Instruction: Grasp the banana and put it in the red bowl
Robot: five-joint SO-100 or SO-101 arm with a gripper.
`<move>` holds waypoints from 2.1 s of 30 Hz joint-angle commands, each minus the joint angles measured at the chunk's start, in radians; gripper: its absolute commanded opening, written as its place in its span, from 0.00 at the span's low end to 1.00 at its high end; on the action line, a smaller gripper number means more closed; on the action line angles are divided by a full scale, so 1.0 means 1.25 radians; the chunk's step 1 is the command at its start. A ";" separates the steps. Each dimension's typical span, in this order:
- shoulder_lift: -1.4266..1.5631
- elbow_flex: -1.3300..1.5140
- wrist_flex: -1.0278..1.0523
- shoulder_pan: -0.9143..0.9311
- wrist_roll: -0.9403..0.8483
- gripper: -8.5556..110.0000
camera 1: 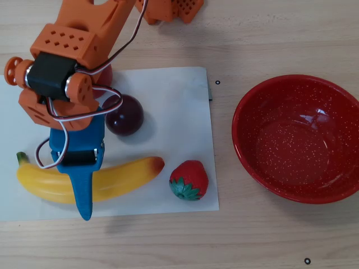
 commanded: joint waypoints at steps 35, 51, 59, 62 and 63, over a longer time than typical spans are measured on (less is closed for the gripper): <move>0.009 -0.058 -0.031 -0.012 -0.005 0.28; 0.023 -0.072 -0.063 -0.005 -0.028 0.08; 0.118 -0.033 -0.083 0.005 -0.082 0.08; 0.171 0.010 -0.104 0.010 -0.098 0.07; 0.187 0.018 -0.110 0.011 -0.108 0.07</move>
